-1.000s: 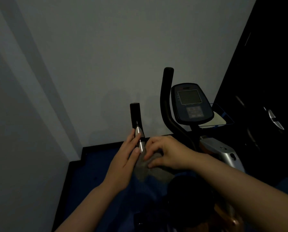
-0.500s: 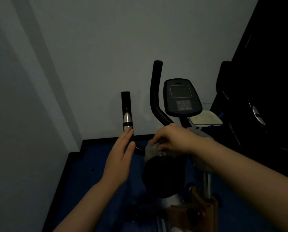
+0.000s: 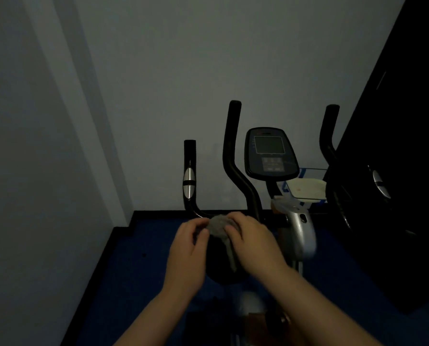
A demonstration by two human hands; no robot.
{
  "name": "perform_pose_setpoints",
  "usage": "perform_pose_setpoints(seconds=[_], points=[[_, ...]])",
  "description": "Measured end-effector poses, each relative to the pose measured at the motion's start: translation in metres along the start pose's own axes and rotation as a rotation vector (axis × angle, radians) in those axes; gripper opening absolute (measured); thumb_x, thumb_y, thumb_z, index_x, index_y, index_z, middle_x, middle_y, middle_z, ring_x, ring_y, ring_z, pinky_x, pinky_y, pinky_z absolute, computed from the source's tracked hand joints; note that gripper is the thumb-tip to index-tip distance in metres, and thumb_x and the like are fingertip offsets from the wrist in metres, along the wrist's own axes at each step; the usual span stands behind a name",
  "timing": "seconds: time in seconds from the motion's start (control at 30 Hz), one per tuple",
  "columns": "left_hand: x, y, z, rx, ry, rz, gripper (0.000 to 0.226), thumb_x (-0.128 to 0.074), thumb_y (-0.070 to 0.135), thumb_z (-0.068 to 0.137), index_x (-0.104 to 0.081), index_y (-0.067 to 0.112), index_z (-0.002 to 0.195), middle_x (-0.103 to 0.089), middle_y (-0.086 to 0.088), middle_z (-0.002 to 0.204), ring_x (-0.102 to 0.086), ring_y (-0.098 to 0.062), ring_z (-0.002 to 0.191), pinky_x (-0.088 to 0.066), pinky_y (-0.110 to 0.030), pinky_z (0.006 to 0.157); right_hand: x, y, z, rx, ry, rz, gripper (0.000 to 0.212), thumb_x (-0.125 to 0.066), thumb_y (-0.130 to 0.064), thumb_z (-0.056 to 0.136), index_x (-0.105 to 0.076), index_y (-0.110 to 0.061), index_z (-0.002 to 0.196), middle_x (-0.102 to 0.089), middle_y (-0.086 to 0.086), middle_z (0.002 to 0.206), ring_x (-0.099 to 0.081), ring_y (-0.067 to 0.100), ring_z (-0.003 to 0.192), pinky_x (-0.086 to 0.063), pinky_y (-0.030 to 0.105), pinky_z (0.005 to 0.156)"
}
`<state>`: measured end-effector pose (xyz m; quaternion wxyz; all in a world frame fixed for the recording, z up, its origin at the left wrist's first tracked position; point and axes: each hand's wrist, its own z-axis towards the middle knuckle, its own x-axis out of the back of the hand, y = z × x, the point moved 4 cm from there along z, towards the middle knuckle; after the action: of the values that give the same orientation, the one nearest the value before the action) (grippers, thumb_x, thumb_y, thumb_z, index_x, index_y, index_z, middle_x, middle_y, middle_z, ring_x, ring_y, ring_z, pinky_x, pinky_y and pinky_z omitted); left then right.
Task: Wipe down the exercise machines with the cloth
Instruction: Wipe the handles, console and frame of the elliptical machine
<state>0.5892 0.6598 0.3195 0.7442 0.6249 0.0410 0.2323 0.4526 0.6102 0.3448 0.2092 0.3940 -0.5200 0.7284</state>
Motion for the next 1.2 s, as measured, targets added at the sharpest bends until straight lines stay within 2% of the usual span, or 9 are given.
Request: perform_pose_setpoints(seconds=[0.1,0.17,0.3,0.5,0.63,0.83,0.93,1.07,1.2], points=[[-0.011,-0.001,-0.008,-0.030,-0.045,0.084,0.020,-0.043,0.023,0.101,-0.054,0.030,0.115,-0.054,0.012,0.111,-0.051,0.011,0.098,-0.040,-0.003,0.074,0.000,0.007,-0.014,-0.002,0.038,-0.070,0.028,-0.038,-0.033,0.102,-0.047,-0.028,0.129,-0.052,-0.002,0.112,-0.049,0.011,0.100,-0.041,0.027,0.079],[-0.013,-0.005,-0.009,-0.034,-0.058,0.130,0.022,-0.037,0.025,0.103,-0.051,0.031,0.120,-0.053,0.013,0.113,-0.049,0.012,0.100,-0.038,-0.001,0.075,-0.001,0.005,-0.008,-0.023,0.013,-0.158,0.027,-0.035,-0.036,0.103,-0.047,-0.024,0.124,-0.054,0.000,0.110,-0.052,0.016,0.099,-0.044,0.031,0.076],[-0.015,-0.010,-0.008,-0.012,-0.067,0.170,0.028,-0.033,0.029,0.103,-0.050,0.031,0.126,-0.052,0.014,0.116,-0.048,0.013,0.102,-0.036,0.000,0.076,-0.008,-0.005,0.007,-0.046,0.053,-0.311,0.029,-0.028,-0.038,0.104,-0.049,-0.020,0.115,-0.058,0.002,0.109,-0.055,0.017,0.092,-0.033,0.030,0.062],[-0.010,-0.003,-0.008,-0.085,-0.087,0.173,0.029,-0.037,0.023,0.103,-0.048,0.030,0.128,-0.051,0.014,0.118,-0.047,0.017,0.102,-0.036,0.001,0.075,0.001,0.011,-0.028,-0.060,0.070,-0.166,0.029,-0.028,-0.043,0.103,-0.044,-0.029,0.122,-0.053,-0.004,0.106,-0.053,0.011,0.091,-0.047,0.032,0.073],[-0.007,0.004,0.005,-0.126,-0.106,0.206,0.032,-0.045,0.009,0.097,-0.056,0.032,0.116,-0.056,0.016,0.112,-0.052,0.011,0.099,-0.038,-0.002,0.075,0.019,0.015,-0.026,-0.106,0.040,-0.034,0.025,-0.036,-0.042,0.102,-0.053,-0.024,0.107,-0.062,-0.004,0.099,-0.058,0.012,0.087,-0.049,0.037,0.077],[-0.027,0.015,0.041,-0.101,-0.089,0.291,0.027,-0.048,0.007,0.093,-0.064,0.024,0.106,-0.060,0.010,0.105,-0.057,-0.005,0.098,-0.045,-0.023,0.085,0.080,0.036,0.023,-0.083,0.400,0.015,0.014,-0.048,-0.034,0.099,-0.056,-0.027,0.108,-0.060,-0.007,0.098,-0.058,0.011,0.087,-0.049,0.034,0.069],[-0.035,0.010,0.044,-0.063,-0.112,0.384,0.020,-0.047,0.015,0.097,-0.064,0.024,0.105,-0.058,0.011,0.104,-0.056,-0.006,0.093,-0.045,-0.024,0.078,0.063,0.048,0.051,-0.069,0.274,-0.046,0.024,-0.054,-0.029,0.096,-0.055,-0.025,0.120,-0.050,0.000,0.114,-0.052,0.017,0.097,-0.042,0.030,0.075],[-0.030,0.008,0.036,-0.094,-0.016,0.354,0.021,-0.048,0.015,0.097,-0.062,0.030,0.094,-0.057,0.016,0.097,-0.054,0.000,0.083,-0.041,-0.017,0.064,0.029,0.065,0.022,-0.061,0.278,0.093,0.010,-0.055,-0.026,0.096,-0.054,-0.024,0.105,-0.052,-0.001,0.104,-0.048,0.008,0.088,-0.038,0.010,0.068],[-0.030,0.009,0.035,-0.095,0.014,0.321,0.021,-0.048,0.014,0.097,-0.064,0.027,0.096,-0.057,0.015,0.096,-0.055,-0.001,0.082,-0.045,-0.021,0.066,0.044,0.074,0.022,-0.022,0.156,0.117,0.007,-0.060,-0.026,0.093,-0.054,-0.026,0.097,-0.059,-0.004,0.097,-0.055,0.009,0.088,-0.043,0.019,0.069]])
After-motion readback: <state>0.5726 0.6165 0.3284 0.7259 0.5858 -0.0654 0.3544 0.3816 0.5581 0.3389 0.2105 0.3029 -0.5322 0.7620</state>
